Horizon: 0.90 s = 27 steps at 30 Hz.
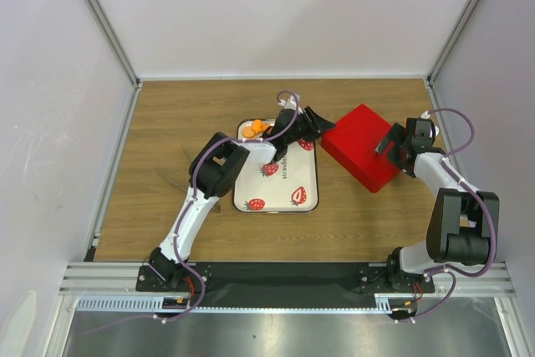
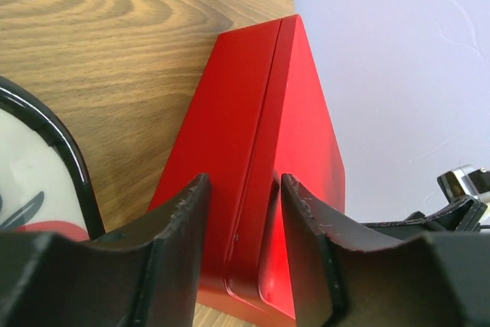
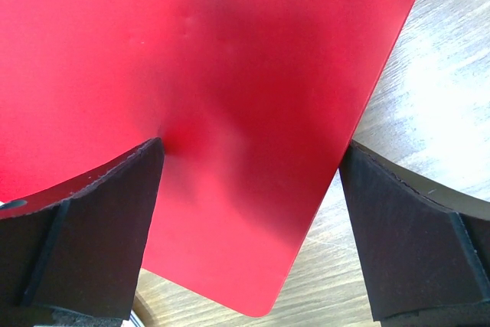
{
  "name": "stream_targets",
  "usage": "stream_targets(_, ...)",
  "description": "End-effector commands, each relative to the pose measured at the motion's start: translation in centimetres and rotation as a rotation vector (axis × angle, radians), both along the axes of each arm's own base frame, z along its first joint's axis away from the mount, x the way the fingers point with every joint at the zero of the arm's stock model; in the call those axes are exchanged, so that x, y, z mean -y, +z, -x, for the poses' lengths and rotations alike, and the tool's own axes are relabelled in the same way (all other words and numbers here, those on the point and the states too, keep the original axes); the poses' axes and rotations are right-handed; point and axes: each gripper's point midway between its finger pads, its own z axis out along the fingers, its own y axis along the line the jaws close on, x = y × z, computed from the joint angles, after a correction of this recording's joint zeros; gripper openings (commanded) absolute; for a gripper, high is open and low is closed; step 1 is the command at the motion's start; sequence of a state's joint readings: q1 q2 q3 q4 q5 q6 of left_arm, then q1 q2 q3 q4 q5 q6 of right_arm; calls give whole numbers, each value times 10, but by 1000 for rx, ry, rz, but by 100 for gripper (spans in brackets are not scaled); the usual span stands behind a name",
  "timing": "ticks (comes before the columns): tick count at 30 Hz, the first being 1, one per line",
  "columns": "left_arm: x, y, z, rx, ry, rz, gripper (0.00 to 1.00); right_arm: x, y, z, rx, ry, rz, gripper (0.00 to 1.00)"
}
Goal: Pack the cookies
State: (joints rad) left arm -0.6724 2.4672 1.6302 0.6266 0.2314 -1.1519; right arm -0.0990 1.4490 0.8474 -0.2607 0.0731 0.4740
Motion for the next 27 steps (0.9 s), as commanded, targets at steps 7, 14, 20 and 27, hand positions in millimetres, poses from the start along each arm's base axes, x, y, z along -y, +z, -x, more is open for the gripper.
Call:
stream_targets(7,-4,-18,25,-54,-107,-62,55,-19,-11,18,-73,63,-95,100)
stream_targets(14,-10,5,15,28,-127,-45,56,-16,-3,14,-59,62,-96,100)
stream_targets(20,-16,13,18,60,-164,2,57,-14,3,14,-49,63,-96,100)
stream_targets(27,-16,20,24,87,-197,42,66,-13,9,14,-30,65,-101,100)
